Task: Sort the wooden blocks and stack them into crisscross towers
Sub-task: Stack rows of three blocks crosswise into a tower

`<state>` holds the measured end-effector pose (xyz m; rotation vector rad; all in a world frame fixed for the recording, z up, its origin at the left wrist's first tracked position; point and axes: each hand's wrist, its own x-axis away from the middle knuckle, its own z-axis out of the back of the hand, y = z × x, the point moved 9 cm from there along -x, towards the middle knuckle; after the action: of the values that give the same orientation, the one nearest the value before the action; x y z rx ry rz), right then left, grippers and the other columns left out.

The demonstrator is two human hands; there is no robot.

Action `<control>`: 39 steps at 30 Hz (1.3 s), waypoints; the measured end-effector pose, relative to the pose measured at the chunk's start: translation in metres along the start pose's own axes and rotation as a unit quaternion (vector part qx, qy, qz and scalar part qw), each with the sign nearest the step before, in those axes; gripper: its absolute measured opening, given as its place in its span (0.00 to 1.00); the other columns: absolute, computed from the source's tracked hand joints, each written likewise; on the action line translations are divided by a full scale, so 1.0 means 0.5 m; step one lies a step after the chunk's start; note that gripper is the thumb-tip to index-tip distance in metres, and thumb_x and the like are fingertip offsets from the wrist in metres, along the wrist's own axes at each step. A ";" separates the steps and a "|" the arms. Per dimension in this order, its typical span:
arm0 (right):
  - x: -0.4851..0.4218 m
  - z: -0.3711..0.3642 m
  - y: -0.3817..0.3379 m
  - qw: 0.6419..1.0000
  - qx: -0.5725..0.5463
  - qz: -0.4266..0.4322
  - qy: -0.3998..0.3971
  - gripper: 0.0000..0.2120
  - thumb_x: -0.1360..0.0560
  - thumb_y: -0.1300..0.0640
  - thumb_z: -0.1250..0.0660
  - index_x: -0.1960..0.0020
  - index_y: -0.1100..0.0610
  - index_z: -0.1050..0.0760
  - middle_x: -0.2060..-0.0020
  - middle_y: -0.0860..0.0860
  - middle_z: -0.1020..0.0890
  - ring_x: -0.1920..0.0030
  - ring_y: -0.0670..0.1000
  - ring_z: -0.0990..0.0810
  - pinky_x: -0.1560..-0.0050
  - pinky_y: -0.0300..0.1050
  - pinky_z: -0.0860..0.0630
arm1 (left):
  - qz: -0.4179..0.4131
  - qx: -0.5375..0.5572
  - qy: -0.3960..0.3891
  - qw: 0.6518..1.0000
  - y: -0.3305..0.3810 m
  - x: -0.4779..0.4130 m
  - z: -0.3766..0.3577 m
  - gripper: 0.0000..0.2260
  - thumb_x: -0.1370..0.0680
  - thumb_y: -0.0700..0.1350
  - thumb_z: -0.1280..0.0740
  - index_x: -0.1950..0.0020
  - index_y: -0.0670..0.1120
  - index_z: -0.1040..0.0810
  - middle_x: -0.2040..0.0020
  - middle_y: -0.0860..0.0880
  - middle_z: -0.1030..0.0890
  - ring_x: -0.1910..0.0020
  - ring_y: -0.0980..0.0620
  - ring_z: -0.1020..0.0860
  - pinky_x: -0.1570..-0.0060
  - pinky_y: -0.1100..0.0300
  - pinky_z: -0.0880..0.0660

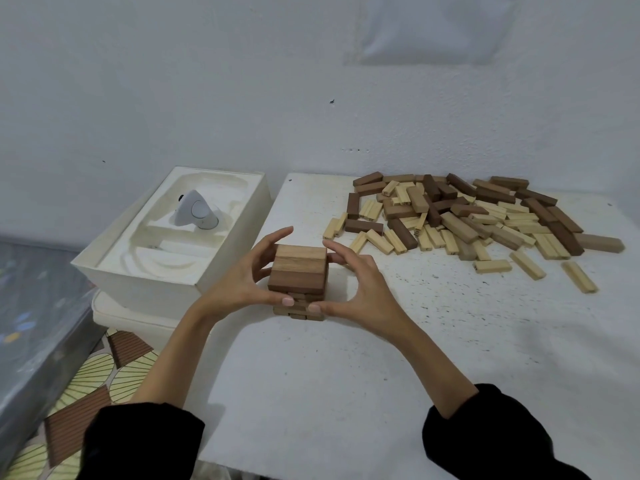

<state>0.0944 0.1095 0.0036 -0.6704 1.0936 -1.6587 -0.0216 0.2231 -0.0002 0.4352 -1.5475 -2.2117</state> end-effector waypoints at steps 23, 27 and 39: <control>-0.008 -0.004 0.006 1.000 0.017 0.004 0.018 0.48 0.38 0.49 0.21 0.26 0.42 0.44 0.40 0.42 0.27 0.35 0.45 0.33 0.31 0.60 0.40 | 0.006 0.019 0.011 1.000 -0.008 0.000 -0.006 0.45 0.41 0.46 0.22 0.27 0.57 0.38 0.39 0.57 0.23 0.36 0.56 0.27 0.42 0.64 0.28; -0.010 -0.006 0.009 1.000 0.011 0.003 0.015 0.47 0.39 0.48 0.21 0.27 0.39 0.44 0.40 0.41 0.27 0.34 0.45 0.33 0.31 0.59 0.39 | 0.003 0.015 0.013 1.000 -0.006 0.000 -0.007 0.45 0.41 0.46 0.23 0.27 0.56 0.38 0.41 0.62 0.23 0.36 0.57 0.27 0.42 0.65 0.29; -0.006 -0.008 0.011 1.000 0.003 -0.006 0.007 0.48 0.39 0.49 0.21 0.27 0.39 0.45 0.35 0.47 0.29 0.34 0.47 0.36 0.33 0.54 0.38 | 0.011 0.023 0.010 1.000 -0.007 0.001 -0.010 0.45 0.41 0.46 0.23 0.26 0.55 0.38 0.42 0.63 0.23 0.37 0.58 0.27 0.44 0.67 0.29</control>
<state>0.0947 0.1131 -0.0031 -0.6638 1.0959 -1.6788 -0.0204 0.2197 -0.0054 0.4517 -1.5883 -2.1527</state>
